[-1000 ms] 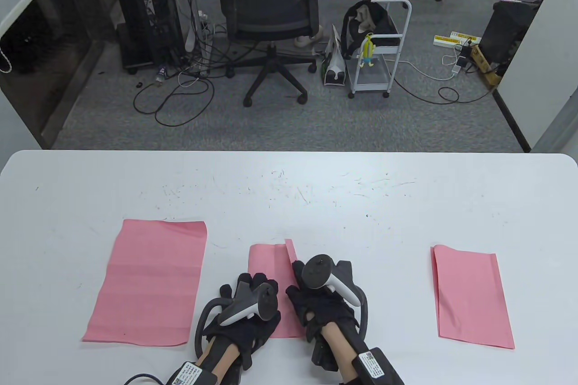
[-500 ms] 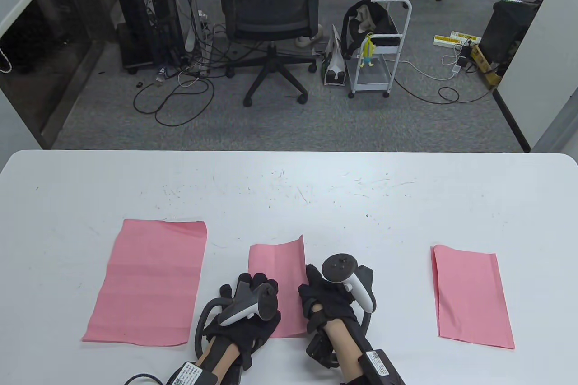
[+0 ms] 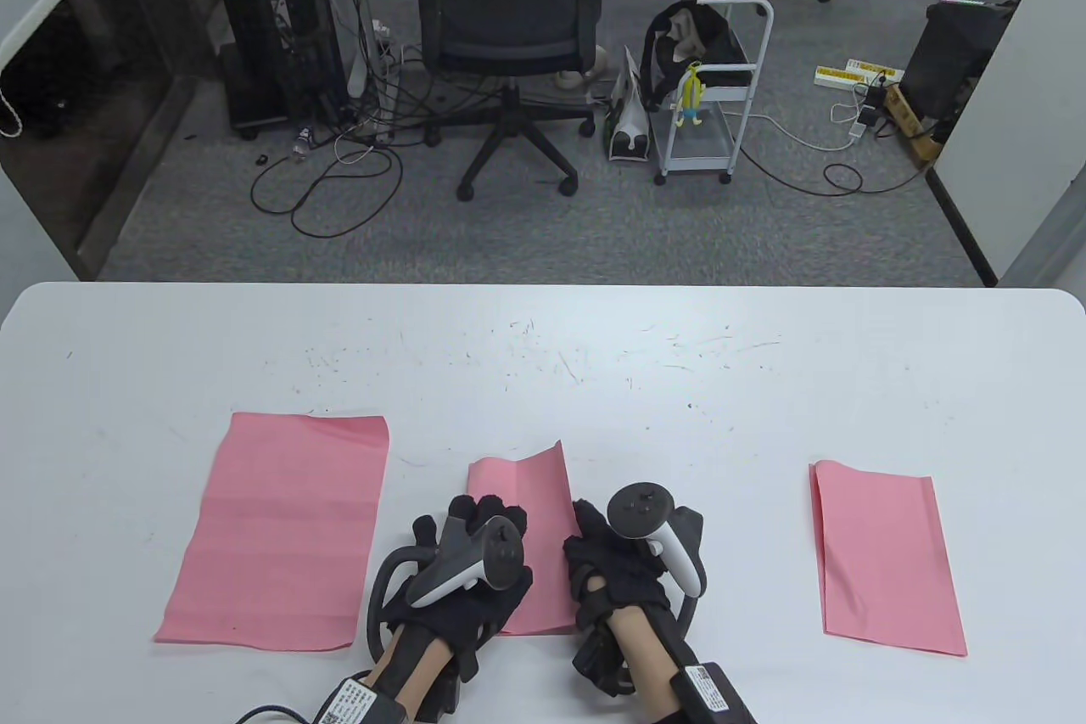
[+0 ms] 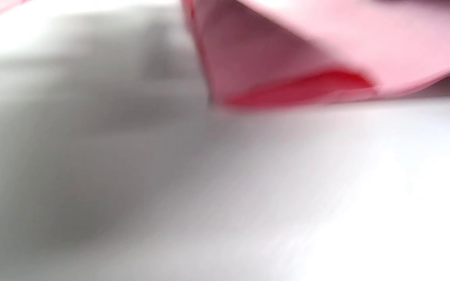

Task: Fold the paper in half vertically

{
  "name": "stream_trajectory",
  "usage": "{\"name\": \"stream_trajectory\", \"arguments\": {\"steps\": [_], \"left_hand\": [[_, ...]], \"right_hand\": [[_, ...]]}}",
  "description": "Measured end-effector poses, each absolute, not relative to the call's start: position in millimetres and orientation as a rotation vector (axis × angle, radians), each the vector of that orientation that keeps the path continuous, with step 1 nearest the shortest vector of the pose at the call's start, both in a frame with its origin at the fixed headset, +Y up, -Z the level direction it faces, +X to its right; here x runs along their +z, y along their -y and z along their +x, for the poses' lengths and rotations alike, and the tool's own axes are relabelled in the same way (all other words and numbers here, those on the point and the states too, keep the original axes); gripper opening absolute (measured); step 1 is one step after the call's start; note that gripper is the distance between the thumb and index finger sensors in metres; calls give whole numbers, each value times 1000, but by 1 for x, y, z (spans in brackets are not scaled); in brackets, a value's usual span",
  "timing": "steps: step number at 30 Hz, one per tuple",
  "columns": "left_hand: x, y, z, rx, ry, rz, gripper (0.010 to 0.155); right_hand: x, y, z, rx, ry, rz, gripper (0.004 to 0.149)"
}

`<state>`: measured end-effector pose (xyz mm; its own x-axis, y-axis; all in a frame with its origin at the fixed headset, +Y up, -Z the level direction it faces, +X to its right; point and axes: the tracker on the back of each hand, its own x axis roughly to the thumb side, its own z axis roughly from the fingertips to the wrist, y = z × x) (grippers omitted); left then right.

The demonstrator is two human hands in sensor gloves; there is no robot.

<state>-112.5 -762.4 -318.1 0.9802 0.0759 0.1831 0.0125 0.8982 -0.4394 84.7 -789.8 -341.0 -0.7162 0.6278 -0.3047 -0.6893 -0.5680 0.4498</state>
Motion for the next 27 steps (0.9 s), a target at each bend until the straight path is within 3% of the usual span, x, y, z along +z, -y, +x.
{"name": "stream_trajectory", "arguments": {"steps": [8, 19, 22, 27], "left_hand": [[-302, 705, -108, 131, 250, -280, 78], [-297, 694, -110, 149, 274, -234, 78], [-296, 693, -110, 151, 282, -229, 78], [-295, 691, -112, 157, 286, -229, 78]], "right_hand": [[-340, 790, 85, 2254, -716, -141, 57], [-344, 789, 94, 2185, -743, -114, 55], [-345, 774, 120, 2124, -637, -138, 54], [-339, 724, 176, 2079, -421, -155, 52]]}}
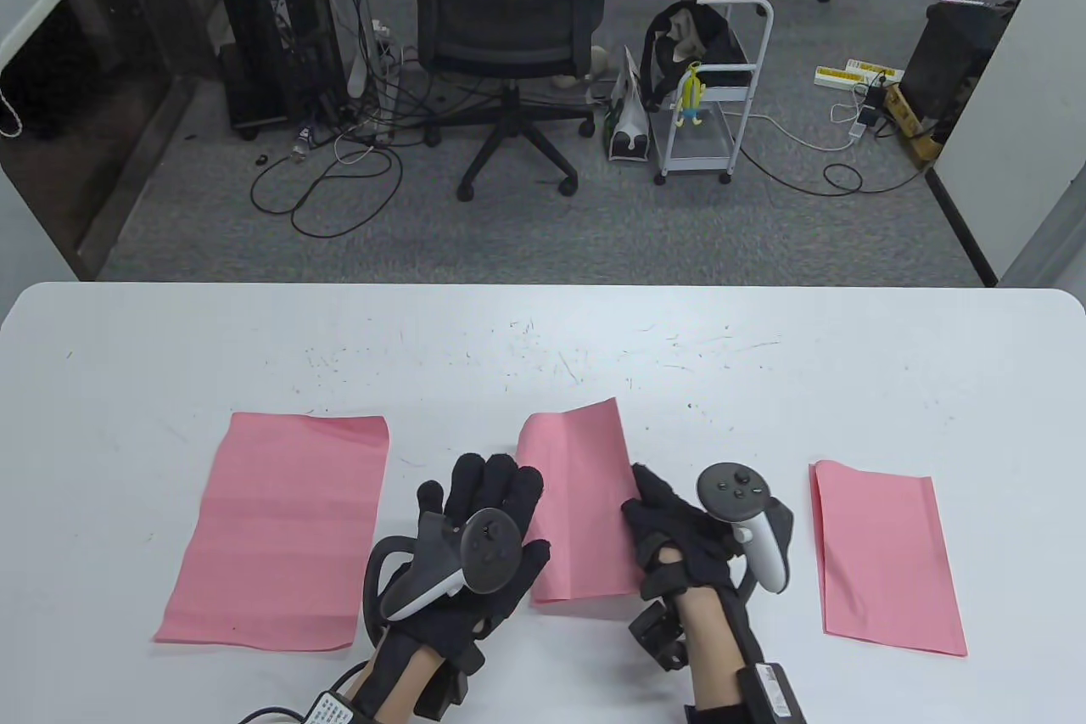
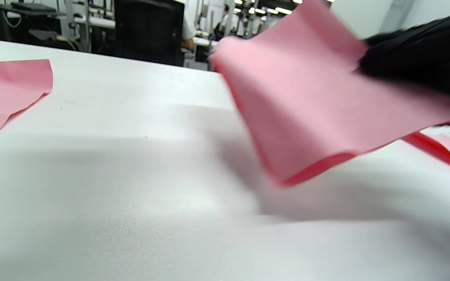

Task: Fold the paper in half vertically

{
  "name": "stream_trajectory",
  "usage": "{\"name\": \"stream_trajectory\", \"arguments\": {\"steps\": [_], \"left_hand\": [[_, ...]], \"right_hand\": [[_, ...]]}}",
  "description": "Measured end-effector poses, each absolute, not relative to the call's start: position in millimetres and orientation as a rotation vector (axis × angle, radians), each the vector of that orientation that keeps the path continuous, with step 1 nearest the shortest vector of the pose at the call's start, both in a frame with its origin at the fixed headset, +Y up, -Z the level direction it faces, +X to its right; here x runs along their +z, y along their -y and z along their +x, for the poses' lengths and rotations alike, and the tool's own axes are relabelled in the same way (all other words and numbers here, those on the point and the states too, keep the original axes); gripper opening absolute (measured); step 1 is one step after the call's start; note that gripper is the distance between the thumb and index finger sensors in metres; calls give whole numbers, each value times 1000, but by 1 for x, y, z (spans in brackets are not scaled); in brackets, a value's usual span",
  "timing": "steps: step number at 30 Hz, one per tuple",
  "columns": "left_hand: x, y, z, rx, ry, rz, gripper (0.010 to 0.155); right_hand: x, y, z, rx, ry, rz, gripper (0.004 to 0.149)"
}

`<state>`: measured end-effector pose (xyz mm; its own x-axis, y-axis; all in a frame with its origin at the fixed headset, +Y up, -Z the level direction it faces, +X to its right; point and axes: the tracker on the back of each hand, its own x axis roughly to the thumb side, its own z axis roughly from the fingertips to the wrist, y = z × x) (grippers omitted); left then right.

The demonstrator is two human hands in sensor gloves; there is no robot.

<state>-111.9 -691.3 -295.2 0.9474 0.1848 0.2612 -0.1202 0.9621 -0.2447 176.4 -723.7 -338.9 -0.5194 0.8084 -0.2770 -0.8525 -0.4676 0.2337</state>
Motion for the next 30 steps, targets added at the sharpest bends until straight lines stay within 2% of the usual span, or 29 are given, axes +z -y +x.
{"name": "stream_trajectory", "arguments": {"steps": [3, 6, 10, 15, 19, 24, 30], "left_hand": [[-295, 691, -112, 163, 288, -223, 78], [-295, 690, -113, 163, 287, -214, 78], [-295, 690, -116, 160, 277, -202, 78], [-300, 692, -122, 161, 258, -221, 78], [-302, 693, -127, 161, 239, -219, 78], [-302, 691, -128, 159, 231, -208, 78], [-304, 692, -131, 157, 236, -233, 78]], "right_hand": [[-330, 691, 223, 2160, -307, -238, 51], [-320, 675, 266, 2175, -253, -328, 49], [-305, 668, 324, 2138, -193, -473, 48], [-292, 680, 391, 2106, -217, -651, 49], [-287, 703, 420, 2109, -286, -761, 50], [-292, 732, 427, 2188, -385, -874, 52], [-299, 748, 425, 2273, -421, -998, 55]]}}
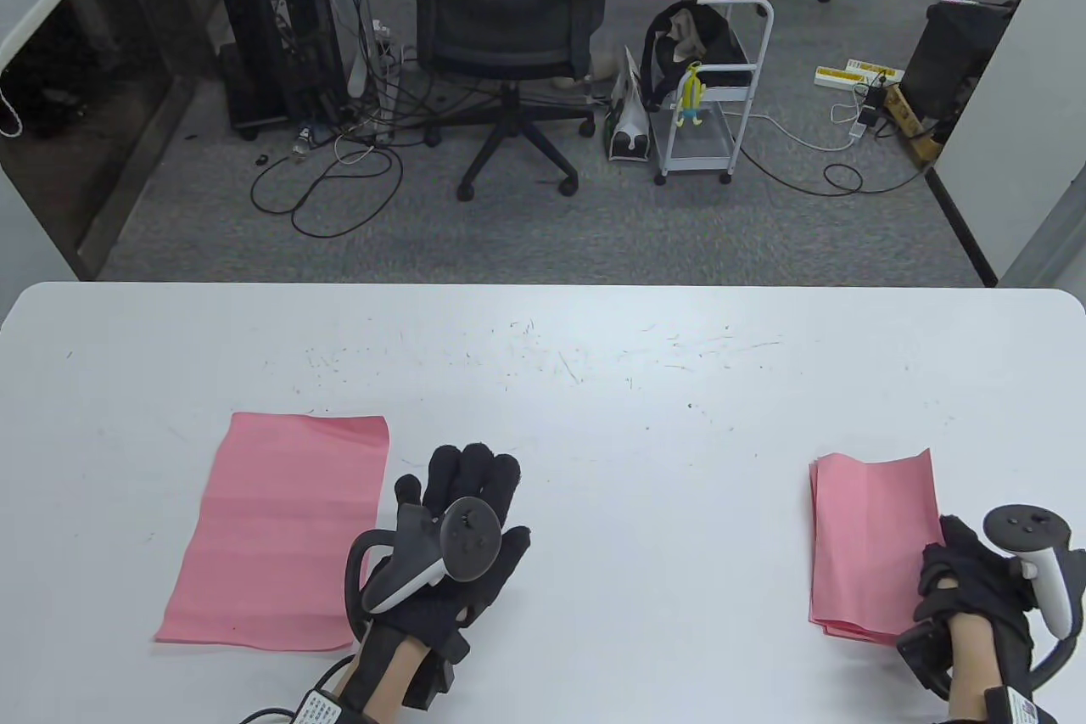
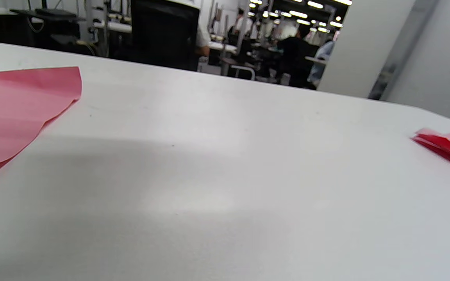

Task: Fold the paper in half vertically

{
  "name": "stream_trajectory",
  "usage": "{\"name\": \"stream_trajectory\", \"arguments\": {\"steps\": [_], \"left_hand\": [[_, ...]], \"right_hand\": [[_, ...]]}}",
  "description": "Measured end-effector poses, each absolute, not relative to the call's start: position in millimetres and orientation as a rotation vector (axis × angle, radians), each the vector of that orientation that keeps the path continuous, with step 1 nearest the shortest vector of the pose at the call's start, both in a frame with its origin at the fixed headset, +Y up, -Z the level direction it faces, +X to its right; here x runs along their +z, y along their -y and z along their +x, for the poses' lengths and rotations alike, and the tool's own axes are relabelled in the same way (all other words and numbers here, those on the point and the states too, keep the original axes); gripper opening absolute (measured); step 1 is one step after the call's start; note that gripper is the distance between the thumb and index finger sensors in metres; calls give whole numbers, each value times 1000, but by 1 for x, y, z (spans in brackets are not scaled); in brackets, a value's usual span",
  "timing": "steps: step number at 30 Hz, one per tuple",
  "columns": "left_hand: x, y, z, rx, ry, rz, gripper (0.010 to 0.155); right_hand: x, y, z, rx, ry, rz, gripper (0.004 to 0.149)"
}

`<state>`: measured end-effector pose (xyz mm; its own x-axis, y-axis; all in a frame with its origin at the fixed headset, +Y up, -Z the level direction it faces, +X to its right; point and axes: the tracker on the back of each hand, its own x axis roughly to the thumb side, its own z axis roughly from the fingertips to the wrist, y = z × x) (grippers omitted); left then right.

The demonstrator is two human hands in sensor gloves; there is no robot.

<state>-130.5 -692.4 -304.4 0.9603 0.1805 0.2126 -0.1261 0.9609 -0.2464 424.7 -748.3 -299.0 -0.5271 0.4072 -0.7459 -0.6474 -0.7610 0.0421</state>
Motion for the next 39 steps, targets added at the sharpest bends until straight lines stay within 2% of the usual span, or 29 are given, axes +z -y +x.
{"name": "stream_trajectory", "arguments": {"steps": [8, 11, 19, 25, 32, 39], "left_hand": [[-307, 693, -136, 162, 206, -217, 78], [-308, 692, -138, 175, 202, -211, 78], [-307, 690, -141, 187, 202, -193, 78], [-308, 691, -142, 195, 198, -190, 78], [-310, 694, -143, 189, 190, -203, 78], [-309, 693, -142, 178, 186, -208, 78]], "right_hand": [[-300, 748, 413, 2478, -437, -1239, 65], [-305, 740, 400, 2536, -434, -1217, 67], [-329, 690, 315, 2585, -325, -733, 68], [-331, 661, 233, 2592, -262, -346, 70], [-325, 665, 147, 2640, -386, 22, 73], [-311, 677, 90, 2823, -379, 147, 73]]}}
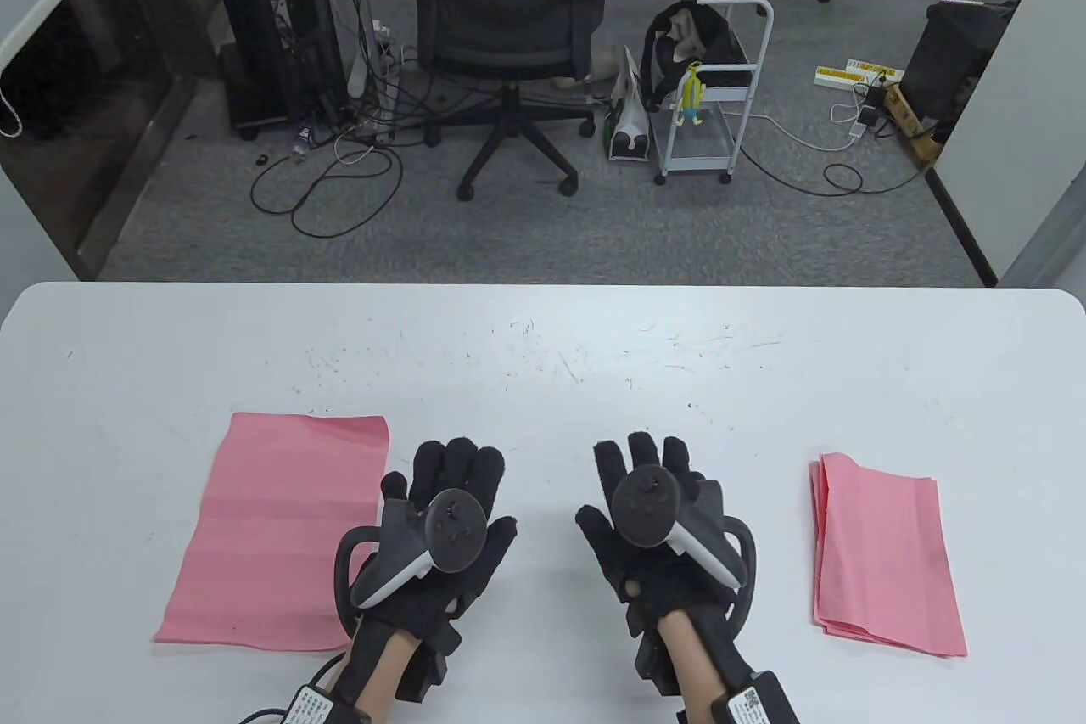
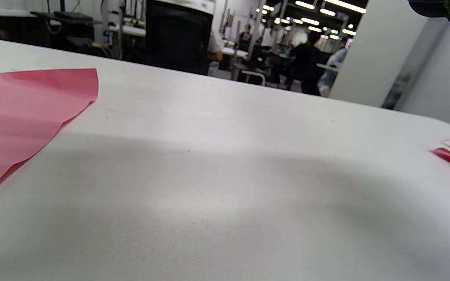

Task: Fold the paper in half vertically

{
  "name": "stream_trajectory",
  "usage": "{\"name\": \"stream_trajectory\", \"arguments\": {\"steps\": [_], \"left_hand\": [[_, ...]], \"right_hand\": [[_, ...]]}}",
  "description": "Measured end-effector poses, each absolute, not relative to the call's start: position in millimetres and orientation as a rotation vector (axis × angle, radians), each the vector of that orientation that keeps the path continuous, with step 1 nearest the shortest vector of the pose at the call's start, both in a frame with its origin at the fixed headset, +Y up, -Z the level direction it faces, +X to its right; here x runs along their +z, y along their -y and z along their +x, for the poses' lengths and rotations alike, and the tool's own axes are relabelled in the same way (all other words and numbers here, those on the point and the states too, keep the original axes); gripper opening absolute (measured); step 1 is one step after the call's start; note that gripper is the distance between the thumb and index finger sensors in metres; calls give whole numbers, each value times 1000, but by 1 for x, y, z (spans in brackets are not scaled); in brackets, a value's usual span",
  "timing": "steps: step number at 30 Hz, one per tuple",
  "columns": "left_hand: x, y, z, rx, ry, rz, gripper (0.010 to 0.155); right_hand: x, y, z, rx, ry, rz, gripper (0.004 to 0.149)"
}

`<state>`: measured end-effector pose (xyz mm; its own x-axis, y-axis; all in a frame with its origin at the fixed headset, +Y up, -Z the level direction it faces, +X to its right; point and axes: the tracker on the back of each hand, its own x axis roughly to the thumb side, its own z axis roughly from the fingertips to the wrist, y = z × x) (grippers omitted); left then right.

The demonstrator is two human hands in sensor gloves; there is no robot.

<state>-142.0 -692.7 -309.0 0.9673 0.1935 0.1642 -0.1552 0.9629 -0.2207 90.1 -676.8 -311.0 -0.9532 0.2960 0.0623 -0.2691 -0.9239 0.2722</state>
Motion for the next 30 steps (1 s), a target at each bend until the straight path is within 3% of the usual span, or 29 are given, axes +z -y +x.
{"name": "stream_trajectory", "arguments": {"steps": [10, 20, 24, 30], "left_hand": [[-309, 694, -139, 153, 180, -216, 78], [-318, 711, -145, 131, 152, -288, 78], [-334, 723, -168, 45, 37, -368, 78], [-355, 730, -234, 43, -188, -498, 79]], "right_hand": [[-309, 683, 77, 2877, -389, 173, 72], [-297, 663, 97, 2822, -285, 186, 71], [-292, 658, 104, 2805, -262, 203, 70], [-291, 652, 113, 2754, -243, 209, 70]]}}
